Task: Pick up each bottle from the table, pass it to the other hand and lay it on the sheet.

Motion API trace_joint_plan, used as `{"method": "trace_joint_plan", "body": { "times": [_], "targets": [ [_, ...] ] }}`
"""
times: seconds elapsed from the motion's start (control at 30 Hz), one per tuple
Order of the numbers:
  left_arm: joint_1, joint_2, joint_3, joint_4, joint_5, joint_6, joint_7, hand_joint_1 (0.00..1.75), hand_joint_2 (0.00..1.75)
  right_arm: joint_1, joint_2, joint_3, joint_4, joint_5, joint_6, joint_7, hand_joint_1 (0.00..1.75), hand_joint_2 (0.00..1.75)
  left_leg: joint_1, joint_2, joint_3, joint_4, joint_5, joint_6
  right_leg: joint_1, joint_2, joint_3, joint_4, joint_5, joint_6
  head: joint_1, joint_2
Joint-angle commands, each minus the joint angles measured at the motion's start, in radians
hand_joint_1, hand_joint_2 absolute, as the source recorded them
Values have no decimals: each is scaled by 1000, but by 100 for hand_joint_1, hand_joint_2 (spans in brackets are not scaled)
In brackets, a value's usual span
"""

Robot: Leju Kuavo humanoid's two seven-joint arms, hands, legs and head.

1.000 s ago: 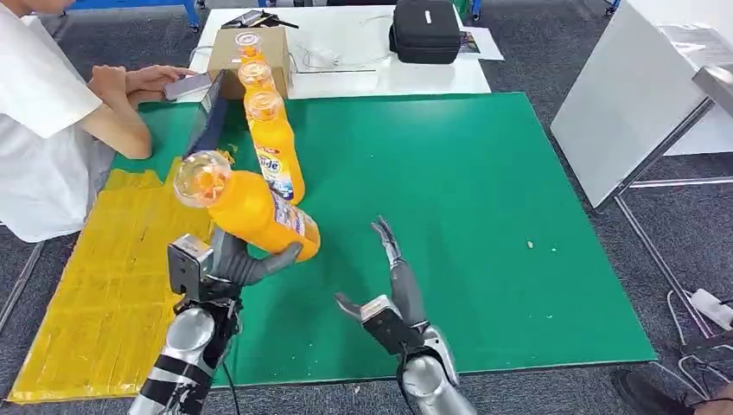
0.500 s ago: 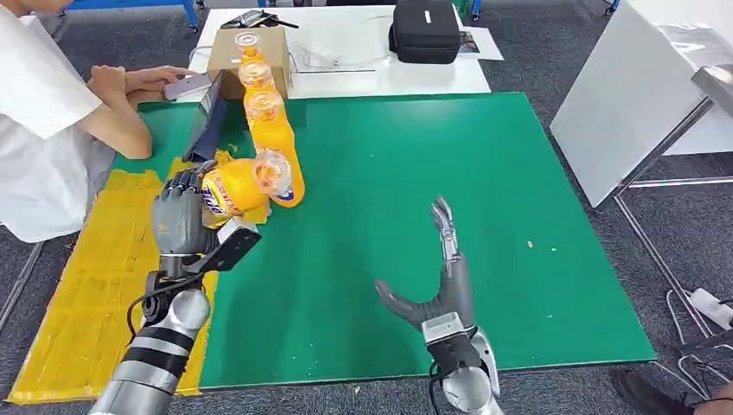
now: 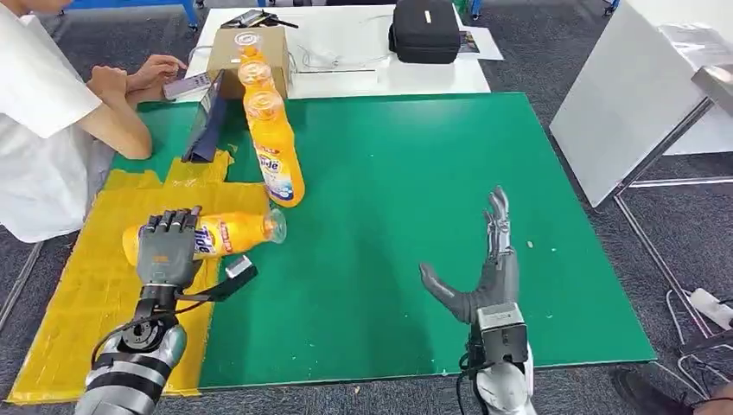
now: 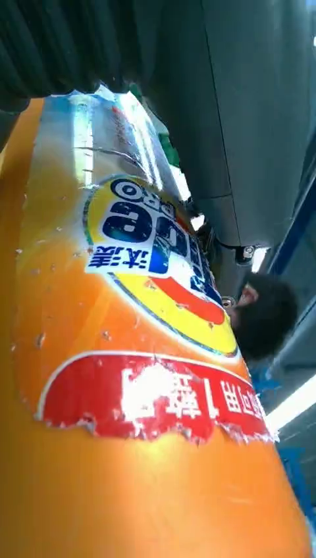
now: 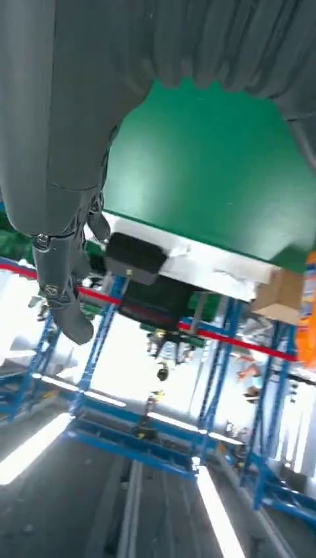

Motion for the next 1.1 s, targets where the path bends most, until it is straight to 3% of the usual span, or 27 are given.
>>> {"method": "trace_joint_plan", "body": {
  "times": [0.03,0.33,0.4,0.43,1.1],
  "targets": [
    [24,8,71,88,-1,1,-45,37,175,-22,-21,-21,15,-1,-1,-2,0,175,2,1,7,0,-3,-2,2,4,7,-1,-2,-3,0,0],
    [24,8,71,88,-1,1,-45,37,175,-22,-21,-21,15,-1,-1,-2,0,175,2,0,5,0,-2,-2,2,3,5,-1,-2,-3,0,0],
    [7,4,73,116,-6,1,-48,19,175,-26,-19,-18,23,1,-1,-3,0,175,2,0,4,0,-2,-2,2,3,5,-1,-2,-3,0,0],
    [4,-1,75,122,0,1,-54,0,175,-29,-18,-17,27,1,-2,-3,0,175,1,0,3,0,-1,-1,1,2,3,-1,-1,-2,0,0],
    [-1,-80,70,169,28,1,-111,0,175,2,-18,-37,31,17,-23,-28,0,175,3,-3,7,0,-3,-2,2,1,8,-1,-3,-3,0,0]
  ]
}}
